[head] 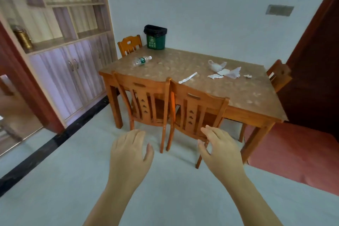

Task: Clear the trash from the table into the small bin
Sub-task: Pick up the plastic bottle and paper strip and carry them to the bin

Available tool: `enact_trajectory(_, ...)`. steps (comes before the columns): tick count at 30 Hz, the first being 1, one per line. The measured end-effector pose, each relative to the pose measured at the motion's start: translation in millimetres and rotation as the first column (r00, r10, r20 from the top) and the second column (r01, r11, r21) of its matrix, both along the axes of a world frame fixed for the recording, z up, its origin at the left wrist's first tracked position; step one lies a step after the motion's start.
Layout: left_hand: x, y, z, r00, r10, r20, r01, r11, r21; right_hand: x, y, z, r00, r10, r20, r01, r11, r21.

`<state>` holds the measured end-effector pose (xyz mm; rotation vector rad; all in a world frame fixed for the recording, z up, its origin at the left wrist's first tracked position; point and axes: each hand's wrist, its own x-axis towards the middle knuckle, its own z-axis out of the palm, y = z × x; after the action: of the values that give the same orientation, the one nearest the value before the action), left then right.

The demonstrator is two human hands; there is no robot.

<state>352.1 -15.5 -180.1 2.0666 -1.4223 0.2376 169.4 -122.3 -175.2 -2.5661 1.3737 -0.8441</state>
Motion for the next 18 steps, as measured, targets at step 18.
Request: enact_trajectory(18,112,-207,-41,0.997,-0.048,-0.067,0.057,0.987,0.149,116,-219,-44,0.996,-0.075,-0.038,0.081,0.975,0.205)
